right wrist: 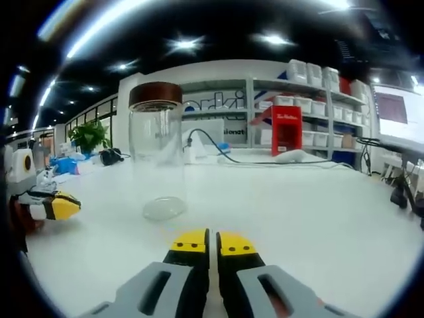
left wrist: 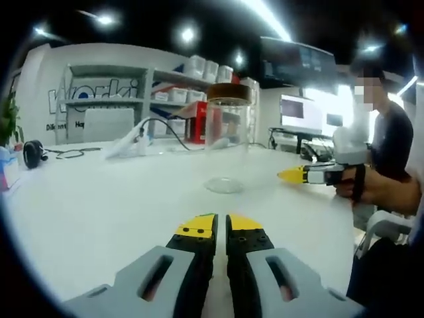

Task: Clamp the coffee can twist off the lid put the lid on the table pick up the lid cover the can tighten the lid

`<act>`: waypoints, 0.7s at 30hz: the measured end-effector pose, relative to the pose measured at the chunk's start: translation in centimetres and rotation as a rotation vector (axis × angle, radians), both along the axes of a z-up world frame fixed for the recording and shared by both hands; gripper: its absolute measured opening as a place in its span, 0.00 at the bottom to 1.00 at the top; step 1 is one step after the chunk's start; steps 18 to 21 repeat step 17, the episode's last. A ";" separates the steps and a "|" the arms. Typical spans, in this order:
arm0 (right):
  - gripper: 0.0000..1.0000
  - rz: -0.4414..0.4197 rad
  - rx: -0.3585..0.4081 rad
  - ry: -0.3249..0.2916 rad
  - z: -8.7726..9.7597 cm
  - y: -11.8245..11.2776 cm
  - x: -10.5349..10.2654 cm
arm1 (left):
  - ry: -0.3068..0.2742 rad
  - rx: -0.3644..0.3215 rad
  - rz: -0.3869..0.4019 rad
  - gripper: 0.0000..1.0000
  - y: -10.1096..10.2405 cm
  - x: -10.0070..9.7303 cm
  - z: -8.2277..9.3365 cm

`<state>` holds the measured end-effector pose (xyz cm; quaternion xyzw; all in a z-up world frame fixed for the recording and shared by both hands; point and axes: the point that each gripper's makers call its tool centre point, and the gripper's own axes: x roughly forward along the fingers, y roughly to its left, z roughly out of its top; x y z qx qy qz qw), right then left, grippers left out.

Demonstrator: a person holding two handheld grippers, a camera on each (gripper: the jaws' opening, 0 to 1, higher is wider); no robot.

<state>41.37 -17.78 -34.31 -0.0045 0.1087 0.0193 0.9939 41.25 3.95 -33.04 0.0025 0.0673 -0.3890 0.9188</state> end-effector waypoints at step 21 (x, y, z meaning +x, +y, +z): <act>0.00 -0.040 -0.072 0.002 -0.2 -0.6 -0.1 | 0.028 -0.015 -0.012 0.00 -0.1 -0.1 -0.2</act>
